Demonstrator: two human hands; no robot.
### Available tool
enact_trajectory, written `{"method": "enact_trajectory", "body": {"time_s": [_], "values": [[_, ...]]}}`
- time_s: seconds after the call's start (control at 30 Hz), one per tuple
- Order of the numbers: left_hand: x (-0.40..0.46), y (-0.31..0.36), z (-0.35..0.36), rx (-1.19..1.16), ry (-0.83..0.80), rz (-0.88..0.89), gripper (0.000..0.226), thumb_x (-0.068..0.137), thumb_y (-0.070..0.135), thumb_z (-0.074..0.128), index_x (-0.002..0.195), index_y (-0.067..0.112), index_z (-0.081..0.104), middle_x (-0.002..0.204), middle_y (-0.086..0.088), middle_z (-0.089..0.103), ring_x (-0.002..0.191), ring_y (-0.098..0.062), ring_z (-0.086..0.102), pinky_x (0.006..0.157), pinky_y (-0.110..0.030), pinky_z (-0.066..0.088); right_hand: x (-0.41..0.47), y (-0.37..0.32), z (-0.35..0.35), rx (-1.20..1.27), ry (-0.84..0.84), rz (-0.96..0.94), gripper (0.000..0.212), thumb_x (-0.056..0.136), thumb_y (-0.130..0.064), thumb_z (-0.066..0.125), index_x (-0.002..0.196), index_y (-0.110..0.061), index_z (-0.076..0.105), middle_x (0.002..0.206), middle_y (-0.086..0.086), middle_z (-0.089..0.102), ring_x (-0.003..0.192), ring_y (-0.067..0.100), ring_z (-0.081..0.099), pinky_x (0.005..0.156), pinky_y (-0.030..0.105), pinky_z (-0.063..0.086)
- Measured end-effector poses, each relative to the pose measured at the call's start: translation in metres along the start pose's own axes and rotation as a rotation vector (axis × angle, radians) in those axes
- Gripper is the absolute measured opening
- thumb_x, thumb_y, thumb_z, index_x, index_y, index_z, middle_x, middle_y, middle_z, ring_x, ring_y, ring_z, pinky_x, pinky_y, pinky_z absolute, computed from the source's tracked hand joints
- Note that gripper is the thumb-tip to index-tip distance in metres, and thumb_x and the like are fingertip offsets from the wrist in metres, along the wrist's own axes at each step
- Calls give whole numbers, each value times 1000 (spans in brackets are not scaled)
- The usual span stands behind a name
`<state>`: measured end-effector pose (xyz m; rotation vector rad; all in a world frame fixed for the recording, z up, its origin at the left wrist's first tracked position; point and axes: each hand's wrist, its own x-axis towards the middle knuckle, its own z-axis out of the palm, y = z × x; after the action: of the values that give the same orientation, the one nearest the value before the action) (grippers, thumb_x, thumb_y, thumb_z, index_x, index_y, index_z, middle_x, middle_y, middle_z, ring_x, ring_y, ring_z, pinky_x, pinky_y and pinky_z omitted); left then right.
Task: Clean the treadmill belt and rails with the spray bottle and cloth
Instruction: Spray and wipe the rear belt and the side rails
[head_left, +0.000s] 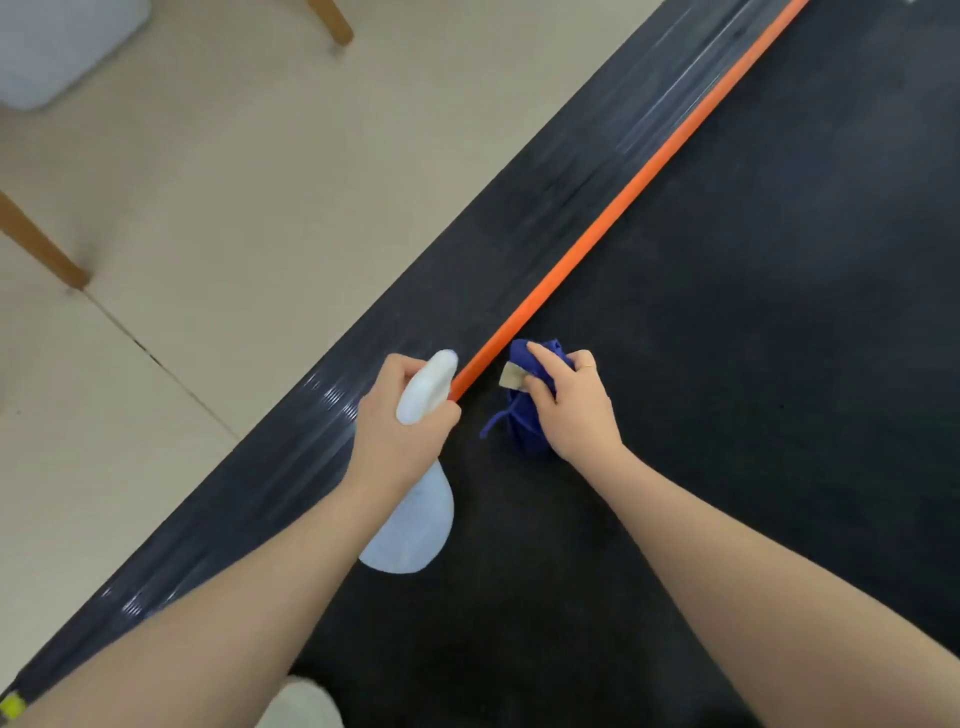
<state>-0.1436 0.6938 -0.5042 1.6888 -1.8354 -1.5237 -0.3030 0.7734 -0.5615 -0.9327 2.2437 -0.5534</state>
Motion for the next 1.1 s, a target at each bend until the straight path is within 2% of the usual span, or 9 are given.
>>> {"method": "enact_trajectory", "body": {"time_s": [0.13,0.27,0.33,0.47,0.57,0.67,0.8,0.93,1.1], "values": [[28,17,-22,-72,30,-71,27,78,16,62,101,12,51,96,0,54,85,-17,52,61,-25,39,-14,-22,-3,15,42,-12,44,99,-27,44,142,-28,37,114,-2,35,95,12,46,83,24,41],[44,28,-33,-74,-82,-126,52,59,26,57,109,13,60,104,-8,61,91,-25,59,66,-30,45,-17,-45,-3,21,92,15,43,99,-27,43,141,-28,38,113,-1,37,91,13,48,79,24,40],[46,26,-39,-81,-118,-149,46,65,22,59,110,13,60,103,-9,62,88,-24,59,69,-33,46,-17,-55,-3,7,122,52,43,99,-28,42,142,-29,37,112,-2,36,90,13,48,78,25,41],[50,17,-54,-85,-137,-119,30,78,12,60,106,16,48,94,0,51,73,-11,48,59,-27,40,-16,-69,-1,-57,155,97,44,99,-27,43,142,-27,37,118,1,37,101,19,47,87,31,44],[57,16,-61,-75,-177,-57,45,80,12,61,121,21,44,104,2,50,77,-5,49,63,-23,41,-16,-76,6,-227,162,3,46,98,-22,45,143,-28,37,130,7,39,110,25,41,94,40,41],[70,21,-64,-87,-161,-36,47,80,11,62,122,21,45,107,0,52,79,-6,50,62,-22,41,-1,-84,17,-401,158,-93,53,92,-13,53,141,-28,40,137,12,39,109,32,43,89,42,42],[90,31,-61,-92,-122,19,40,73,15,64,110,19,53,102,1,60,87,-16,58,64,-20,44,23,-82,57,-441,137,-369,58,68,-2,67,122,-20,61,120,18,57,95,41,56,77,46,48],[108,39,-52,-80,-113,11,30,72,8,63,100,18,61,97,0,66,89,-17,62,66,-18,47,74,-71,48,-358,217,-387,58,64,1,70,117,-22,65,114,18,58,83,39,54,71,41,49],[127,38,-47,-44,-65,-41,41,55,23,57,96,20,62,95,0,67,86,-18,61,69,-25,46,158,-56,-7,-392,275,-292,49,83,-5,50,128,-25,56,135,16,46,110,43,42,93,48,37]]}}
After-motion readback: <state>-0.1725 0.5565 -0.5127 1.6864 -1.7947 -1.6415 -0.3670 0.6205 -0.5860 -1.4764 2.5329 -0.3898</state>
